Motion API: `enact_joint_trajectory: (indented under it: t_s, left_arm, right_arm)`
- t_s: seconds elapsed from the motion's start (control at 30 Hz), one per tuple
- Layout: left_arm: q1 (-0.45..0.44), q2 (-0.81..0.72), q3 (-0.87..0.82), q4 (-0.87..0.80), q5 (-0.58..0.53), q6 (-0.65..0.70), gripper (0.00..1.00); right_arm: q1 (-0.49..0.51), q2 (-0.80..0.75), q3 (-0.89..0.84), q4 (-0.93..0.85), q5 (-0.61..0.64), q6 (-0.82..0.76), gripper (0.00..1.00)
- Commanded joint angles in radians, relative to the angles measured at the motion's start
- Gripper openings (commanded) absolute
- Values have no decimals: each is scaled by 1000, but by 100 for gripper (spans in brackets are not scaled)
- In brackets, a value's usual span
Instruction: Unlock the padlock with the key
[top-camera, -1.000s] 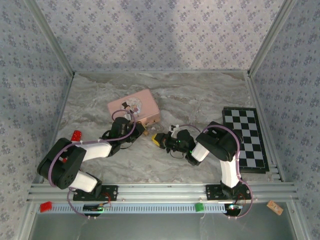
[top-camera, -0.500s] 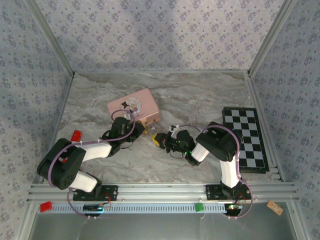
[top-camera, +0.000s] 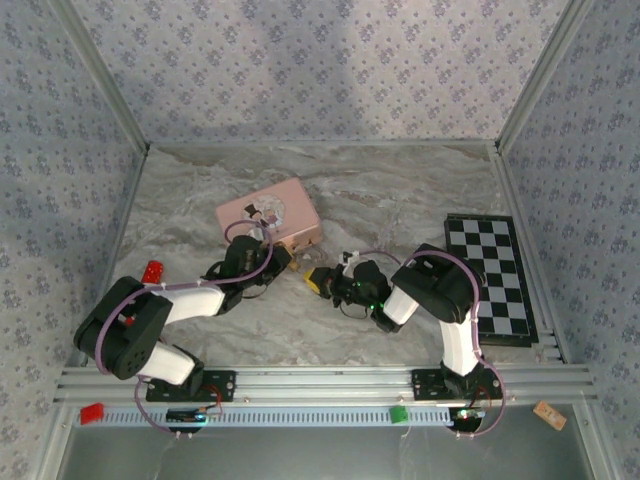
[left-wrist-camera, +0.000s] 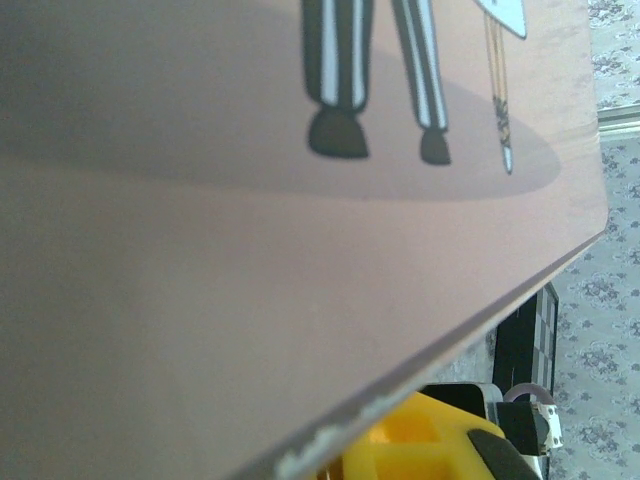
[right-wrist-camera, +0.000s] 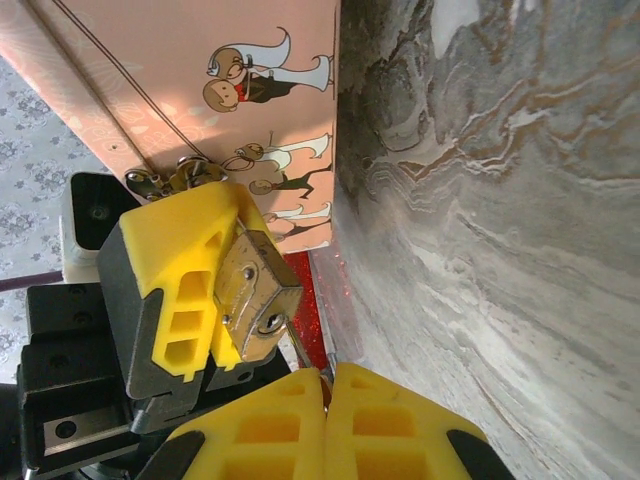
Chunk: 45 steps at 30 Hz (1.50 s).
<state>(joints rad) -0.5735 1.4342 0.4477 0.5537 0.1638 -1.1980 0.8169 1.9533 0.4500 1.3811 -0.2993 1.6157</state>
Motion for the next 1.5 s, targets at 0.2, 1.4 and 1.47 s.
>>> enact_joint_trajectory:
  t_s: [0.2, 1.4, 1.47]
  left_arm:
    - [-12, -28, 17, 139, 42, -24, 10]
    - [-7, 20, 16, 190, 75, -32, 10]
    - [-9, 19, 12, 191, 75, -37, 10]
  right_arm:
    - [-6, 1, -13, 18, 26, 7, 0]
    - [-19, -2, -20, 18, 25, 3, 0]
    - [-18, -4, -18, 18, 25, 3, 0]
